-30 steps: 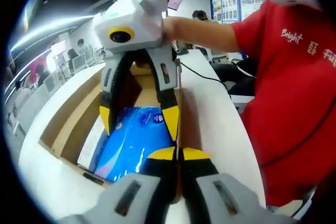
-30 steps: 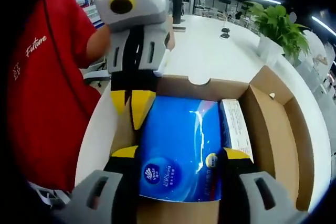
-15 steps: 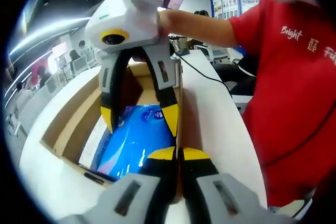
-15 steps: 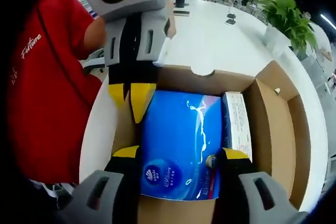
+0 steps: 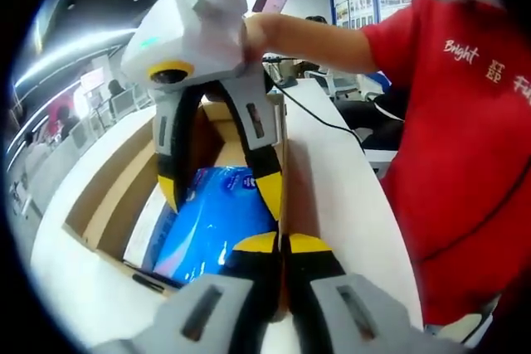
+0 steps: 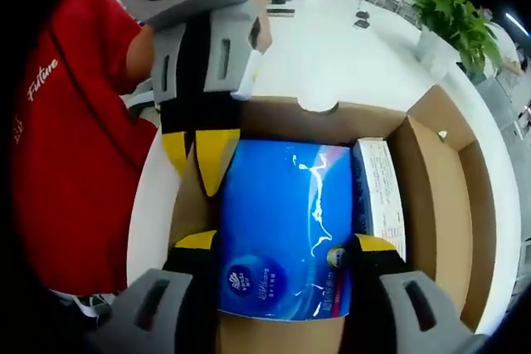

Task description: Operate the shoe box by opening the lid, removing the specified soft item, and placing it in the target area until the item is outside and the box remains undamaged.

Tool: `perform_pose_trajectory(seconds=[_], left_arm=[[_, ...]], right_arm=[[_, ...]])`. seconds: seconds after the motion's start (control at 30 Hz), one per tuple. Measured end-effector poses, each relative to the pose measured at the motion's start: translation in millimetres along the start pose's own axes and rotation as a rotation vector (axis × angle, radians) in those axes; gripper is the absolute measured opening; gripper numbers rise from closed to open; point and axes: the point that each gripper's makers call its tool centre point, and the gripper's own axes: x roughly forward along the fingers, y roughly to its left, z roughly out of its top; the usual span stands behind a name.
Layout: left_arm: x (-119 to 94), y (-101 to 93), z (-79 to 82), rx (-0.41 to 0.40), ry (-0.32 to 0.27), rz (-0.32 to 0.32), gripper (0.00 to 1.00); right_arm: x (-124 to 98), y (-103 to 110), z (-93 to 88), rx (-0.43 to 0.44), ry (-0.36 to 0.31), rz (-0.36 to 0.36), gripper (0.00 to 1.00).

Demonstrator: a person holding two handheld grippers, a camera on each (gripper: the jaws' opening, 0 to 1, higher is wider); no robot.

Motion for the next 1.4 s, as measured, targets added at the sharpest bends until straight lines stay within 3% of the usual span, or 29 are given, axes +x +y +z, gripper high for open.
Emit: perform_pose_trajectory(seconds=[0.53, 0.77, 1.1, 1.27, 1.4], left_arm=[[1, -1.5, -1.0, -0.009, 0.015, -0.016, 0.03], [1, -1.6, -1.9, -0.004, 0.022, -0.015, 0.04], [1, -1.8, -1.0, -0.004, 0.021, -0.013, 0.05], [0, -2.0, -0.7, 0.000, 0.025, -0.012, 0.04], [0, -2.0, -0.2, -0.007, 0.020, -0.018, 0.03]], right_arm=[[18, -3, 2.0, 0.024, 0.014, -0.016, 0.70], [26, -5, 4.7, 0.038, 0.068, -0.042, 0.72], [27, -5, 8.0, 0.041, 0.001, -0.057, 0.72], [26, -6, 7.3, 0.034, 0.004, -0.058, 0.71], [21, -5, -3.4, 0.028, 0.054, -0.054, 0.70]])
